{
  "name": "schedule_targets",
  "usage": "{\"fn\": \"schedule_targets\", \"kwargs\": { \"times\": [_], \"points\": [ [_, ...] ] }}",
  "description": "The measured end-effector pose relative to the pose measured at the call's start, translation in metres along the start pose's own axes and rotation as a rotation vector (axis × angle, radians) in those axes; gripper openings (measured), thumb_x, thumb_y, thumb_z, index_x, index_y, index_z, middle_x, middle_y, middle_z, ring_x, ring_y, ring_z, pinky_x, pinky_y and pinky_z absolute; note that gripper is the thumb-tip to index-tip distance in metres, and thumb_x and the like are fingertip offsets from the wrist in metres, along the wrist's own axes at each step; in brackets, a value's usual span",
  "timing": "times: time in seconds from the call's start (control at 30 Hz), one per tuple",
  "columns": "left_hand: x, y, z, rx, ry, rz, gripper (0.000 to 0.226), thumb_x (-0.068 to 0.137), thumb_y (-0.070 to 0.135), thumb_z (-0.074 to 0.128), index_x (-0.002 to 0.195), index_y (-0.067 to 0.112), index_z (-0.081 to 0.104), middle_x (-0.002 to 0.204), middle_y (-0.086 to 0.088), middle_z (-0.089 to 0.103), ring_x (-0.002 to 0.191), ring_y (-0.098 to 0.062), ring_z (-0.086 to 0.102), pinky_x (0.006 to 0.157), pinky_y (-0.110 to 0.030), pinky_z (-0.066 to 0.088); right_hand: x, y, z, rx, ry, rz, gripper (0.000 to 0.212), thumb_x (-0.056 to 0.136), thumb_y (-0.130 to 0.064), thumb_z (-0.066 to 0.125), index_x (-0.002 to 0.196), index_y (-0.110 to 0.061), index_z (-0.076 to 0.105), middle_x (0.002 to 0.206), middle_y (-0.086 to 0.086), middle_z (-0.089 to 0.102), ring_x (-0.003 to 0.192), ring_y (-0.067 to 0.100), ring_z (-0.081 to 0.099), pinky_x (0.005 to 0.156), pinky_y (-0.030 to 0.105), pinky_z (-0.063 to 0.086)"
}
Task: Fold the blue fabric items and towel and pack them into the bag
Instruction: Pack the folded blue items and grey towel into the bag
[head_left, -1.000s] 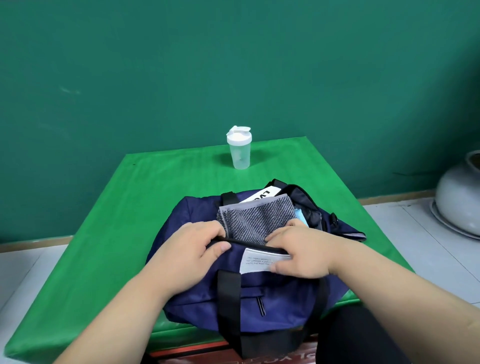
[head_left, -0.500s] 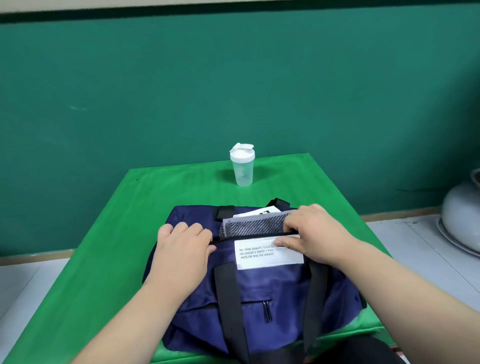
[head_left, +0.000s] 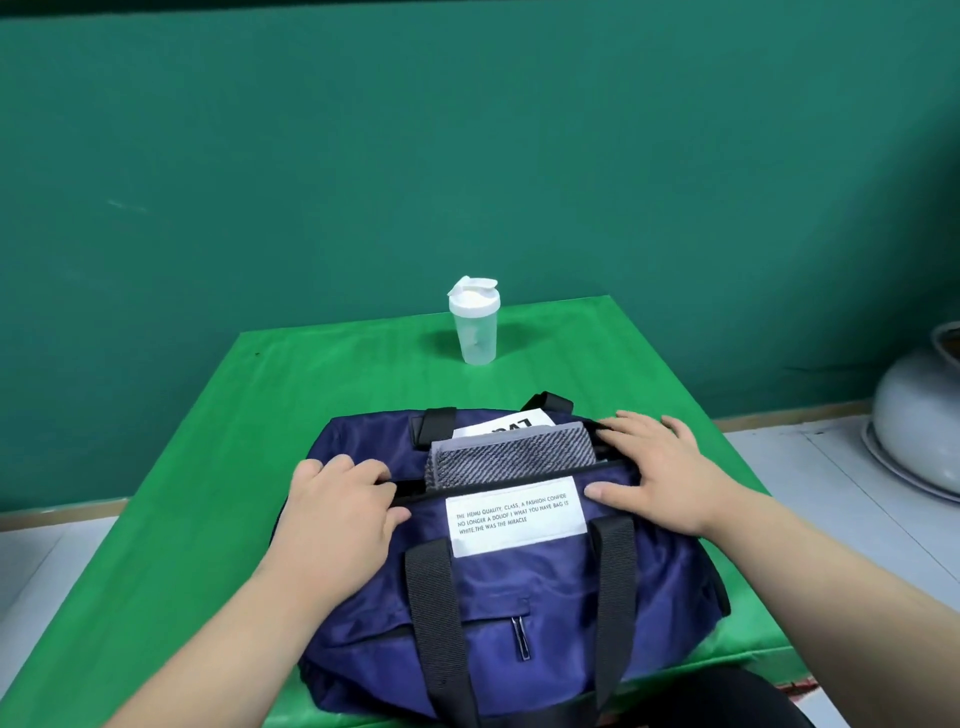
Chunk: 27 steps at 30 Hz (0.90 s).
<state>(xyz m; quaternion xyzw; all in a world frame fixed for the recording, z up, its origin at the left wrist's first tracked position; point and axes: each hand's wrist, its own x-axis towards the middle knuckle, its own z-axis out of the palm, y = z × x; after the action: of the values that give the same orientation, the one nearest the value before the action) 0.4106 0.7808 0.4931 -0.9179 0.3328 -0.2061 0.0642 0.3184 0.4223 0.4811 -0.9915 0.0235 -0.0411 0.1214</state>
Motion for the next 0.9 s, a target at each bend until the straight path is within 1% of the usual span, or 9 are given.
{"fn": "schedule_targets", "kwargs": {
  "times": [0.13, 0.23, 0.33, 0.4, 0.5, 0.67, 0.77, 0.83, 0.9],
  "points": [
    [0.001, -0.004, -0.008, -0.076, 0.039, -0.051, 0.032, 0.07, 0.047, 0.083, 0.09, 0.023, 0.075, 0.104, 0.011, 0.067, 0.076, -0.022, 0.062, 0.067, -0.038, 0.04, 0.002, -0.002, -0.006, 0.015, 0.054, -0.022, 0.114, 0.058, -0.093, 0.042, 0.147, -0.021, 0.045, 0.156, -0.01, 0.034, 0.145, 0.005, 0.024, 0.121, 0.044, 0.005],
    [0.005, -0.01, -0.023, -0.158, 0.097, -0.149, 0.062, 0.065, 0.049, 0.086, 0.115, 0.014, 0.07, 0.127, 0.001, 0.062, 0.097, -0.028, 0.066, 0.076, -0.045, 0.047, 0.0, -0.003, -0.009, 0.042, 0.168, -0.068, 0.119, 0.058, -0.085, 0.053, 0.151, -0.013, 0.037, 0.161, -0.007, 0.026, 0.147, 0.008, 0.021, 0.122, 0.042, 0.009],
    [0.003, -0.014, -0.032, -0.247, 0.182, -0.167, 0.07, 0.066, 0.044, 0.087, 0.124, 0.009, 0.066, 0.133, -0.003, 0.059, 0.107, -0.029, 0.063, 0.081, -0.047, 0.046, -0.003, -0.006, -0.014, 0.096, 0.303, -0.129, 0.111, 0.061, -0.074, 0.065, 0.149, -0.01, 0.041, 0.159, -0.004, 0.031, 0.144, 0.013, 0.027, 0.119, 0.043, 0.019],
    [-0.004, -0.018, -0.029, -0.255, 0.221, -0.094, 0.058, 0.075, 0.05, 0.073, 0.12, 0.012, 0.069, 0.128, 0.0, 0.062, 0.1, -0.026, 0.063, 0.078, -0.044, 0.044, -0.007, -0.006, -0.015, 0.109, 0.378, -0.161, 0.092, 0.066, -0.062, 0.072, 0.14, -0.01, 0.053, 0.151, -0.002, 0.044, 0.137, 0.016, 0.038, 0.115, 0.043, 0.028],
    [-0.015, -0.023, -0.018, -0.227, 0.18, 0.01, 0.05, 0.081, 0.054, 0.048, 0.1, 0.02, 0.078, 0.108, 0.008, 0.069, 0.08, -0.022, 0.064, 0.071, -0.038, 0.042, -0.014, -0.001, -0.008, 0.079, 0.396, -0.231, 0.054, 0.074, -0.048, 0.075, 0.117, -0.015, 0.071, 0.128, -0.006, 0.064, 0.12, 0.018, 0.056, 0.103, 0.047, 0.044],
    [-0.025, -0.028, -0.017, -0.278, 0.129, 0.081, 0.04, 0.087, 0.052, 0.045, 0.073, 0.03, 0.075, 0.082, 0.022, 0.067, 0.071, -0.011, 0.059, 0.07, -0.029, 0.034, -0.025, 0.0, -0.002, 0.108, 0.374, -0.238, 0.012, 0.081, -0.032, 0.076, 0.084, -0.021, 0.078, 0.094, -0.013, 0.07, 0.094, 0.012, 0.064, 0.088, 0.036, 0.048],
    [-0.028, -0.031, -0.029, -0.319, 0.134, 0.078, 0.035, 0.088, 0.049, 0.046, 0.074, 0.03, 0.072, 0.078, 0.02, 0.066, 0.073, -0.013, 0.06, 0.067, -0.032, 0.042, -0.028, -0.007, -0.011, 0.09, 0.355, -0.231, 0.004, 0.083, -0.021, 0.078, 0.082, -0.021, 0.074, 0.089, -0.011, 0.069, 0.09, 0.014, 0.063, 0.087, 0.029, 0.045],
    [-0.025, -0.035, -0.043, -0.382, 0.166, 0.013, 0.031, 0.086, 0.048, 0.048, 0.075, 0.029, 0.071, 0.077, 0.02, 0.066, 0.075, -0.015, 0.059, 0.068, -0.034, 0.045, -0.027, -0.016, -0.023, 0.123, 0.356, -0.167, 0.007, 0.086, -0.015, 0.076, 0.085, -0.02, 0.071, 0.086, -0.012, 0.066, 0.085, 0.015, 0.062, 0.081, 0.029, 0.046],
    [-0.017, -0.042, -0.059, -0.443, 0.221, -0.085, 0.024, 0.084, 0.044, 0.056, 0.076, 0.028, 0.072, 0.076, 0.019, 0.066, 0.078, -0.014, 0.057, 0.072, -0.033, 0.046, -0.021, -0.029, -0.041, 0.161, 0.389, -0.088, 0.006, 0.089, -0.013, 0.072, 0.089, -0.018, 0.07, 0.084, -0.011, 0.061, 0.083, 0.015, 0.058, 0.075, 0.022, 0.039]
  ]
}}
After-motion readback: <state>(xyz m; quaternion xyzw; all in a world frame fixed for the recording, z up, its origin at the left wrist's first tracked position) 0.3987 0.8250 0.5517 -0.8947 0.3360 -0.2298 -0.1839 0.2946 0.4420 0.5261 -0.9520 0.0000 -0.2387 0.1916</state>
